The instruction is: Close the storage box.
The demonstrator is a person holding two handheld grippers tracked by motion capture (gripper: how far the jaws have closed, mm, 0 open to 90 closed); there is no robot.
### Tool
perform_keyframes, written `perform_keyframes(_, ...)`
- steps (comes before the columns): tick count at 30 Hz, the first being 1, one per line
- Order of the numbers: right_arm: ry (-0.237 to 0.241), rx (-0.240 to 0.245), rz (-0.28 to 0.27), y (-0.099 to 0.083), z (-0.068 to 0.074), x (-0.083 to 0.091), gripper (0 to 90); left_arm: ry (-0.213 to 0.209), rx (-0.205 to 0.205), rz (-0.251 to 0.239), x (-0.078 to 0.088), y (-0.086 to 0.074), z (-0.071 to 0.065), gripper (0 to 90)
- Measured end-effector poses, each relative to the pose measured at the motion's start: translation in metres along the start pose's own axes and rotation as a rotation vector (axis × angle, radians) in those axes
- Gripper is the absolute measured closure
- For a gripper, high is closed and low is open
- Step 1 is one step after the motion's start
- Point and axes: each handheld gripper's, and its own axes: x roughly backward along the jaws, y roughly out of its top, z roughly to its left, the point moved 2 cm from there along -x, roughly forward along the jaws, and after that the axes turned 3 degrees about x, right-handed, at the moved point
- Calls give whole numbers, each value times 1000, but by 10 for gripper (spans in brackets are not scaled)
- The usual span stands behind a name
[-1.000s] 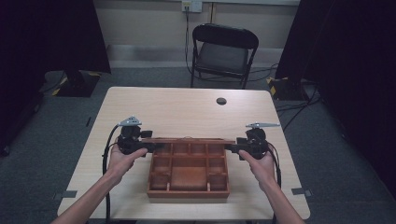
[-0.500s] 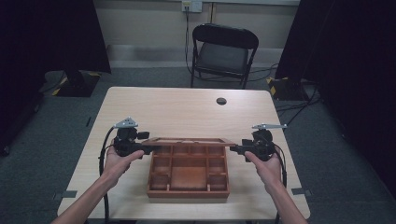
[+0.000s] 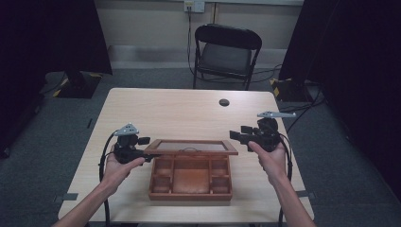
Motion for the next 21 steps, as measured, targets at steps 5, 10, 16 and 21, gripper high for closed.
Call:
perform_keyframes(5,99,62,14,14,25,-8,339,15,-4,0,2,-3,1,163)
perform_keyframes(10,175,98,63,20,51,-21,295,7,11,0,0,-7,3,156)
perform_keyframes(16,291,207,111,25,83,-32,482,4,9,4,-1,-8,3,158)
perform_keyframes(21,377,228,140,26,99,-36,609,8,-3,14,-1,-10,3,160)
